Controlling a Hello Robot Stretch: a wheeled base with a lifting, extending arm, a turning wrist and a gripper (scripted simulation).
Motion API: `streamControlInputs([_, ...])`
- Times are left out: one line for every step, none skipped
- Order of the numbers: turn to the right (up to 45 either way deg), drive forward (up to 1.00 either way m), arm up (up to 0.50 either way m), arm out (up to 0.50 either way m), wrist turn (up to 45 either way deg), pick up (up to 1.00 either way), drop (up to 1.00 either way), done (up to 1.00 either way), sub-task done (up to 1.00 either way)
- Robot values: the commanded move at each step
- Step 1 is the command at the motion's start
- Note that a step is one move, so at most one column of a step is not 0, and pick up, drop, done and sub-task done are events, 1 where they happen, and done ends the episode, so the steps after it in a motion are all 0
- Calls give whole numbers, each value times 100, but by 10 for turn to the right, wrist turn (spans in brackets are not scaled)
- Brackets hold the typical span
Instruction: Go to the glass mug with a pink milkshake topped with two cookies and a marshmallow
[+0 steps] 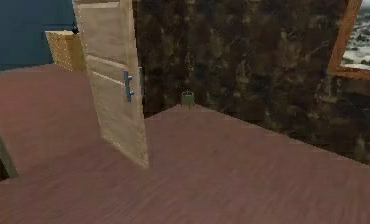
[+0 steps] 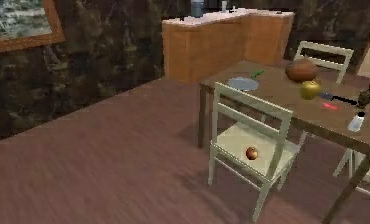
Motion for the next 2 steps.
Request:
streamControlInputs([-360,0,0,0,0,0,0,0,0])
streamControlInputs([0,40,0,0,0,0,0,0,0])
